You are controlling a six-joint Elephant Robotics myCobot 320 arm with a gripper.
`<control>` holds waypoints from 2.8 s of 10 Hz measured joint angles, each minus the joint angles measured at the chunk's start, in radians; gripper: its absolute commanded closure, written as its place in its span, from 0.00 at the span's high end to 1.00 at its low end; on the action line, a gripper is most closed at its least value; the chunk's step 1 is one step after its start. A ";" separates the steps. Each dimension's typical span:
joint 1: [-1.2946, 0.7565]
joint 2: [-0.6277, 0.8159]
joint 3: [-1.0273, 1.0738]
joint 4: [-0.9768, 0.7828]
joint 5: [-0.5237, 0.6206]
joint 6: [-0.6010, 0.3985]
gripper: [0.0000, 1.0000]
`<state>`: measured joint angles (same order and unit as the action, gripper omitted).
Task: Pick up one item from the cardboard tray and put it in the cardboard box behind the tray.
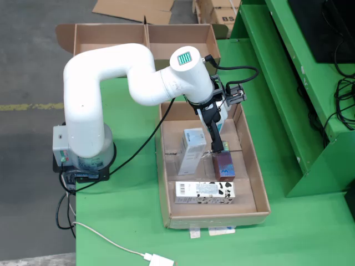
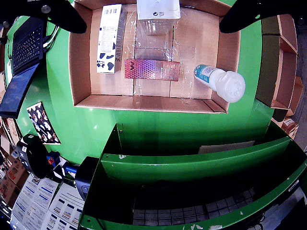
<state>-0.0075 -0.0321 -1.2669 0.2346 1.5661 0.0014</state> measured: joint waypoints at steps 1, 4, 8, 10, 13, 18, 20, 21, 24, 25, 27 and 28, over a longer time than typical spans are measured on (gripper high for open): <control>0.000 0.000 0.000 0.000 0.000 0.000 1.00; 0.000 0.000 0.000 0.000 0.000 0.000 1.00; 0.000 0.000 0.000 0.000 0.000 0.000 1.00; 0.000 0.000 0.000 0.000 0.000 0.000 1.00; 0.000 0.000 0.000 0.000 0.000 0.000 1.00; 0.084 0.083 -0.127 0.069 -0.038 0.084 1.00; 0.144 0.129 -0.223 0.123 -0.072 0.135 1.00; 0.156 0.139 -0.265 0.124 -0.078 0.153 1.00; 0.153 0.139 -0.290 0.126 -0.077 0.153 1.00; 0.152 0.135 -0.285 0.124 -0.077 0.153 1.00; 0.135 0.121 -0.281 0.123 -0.075 0.153 1.00; 0.107 0.109 -0.278 0.121 -0.057 0.146 1.00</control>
<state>0.0997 0.0766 -1.5446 0.3559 1.5094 0.1471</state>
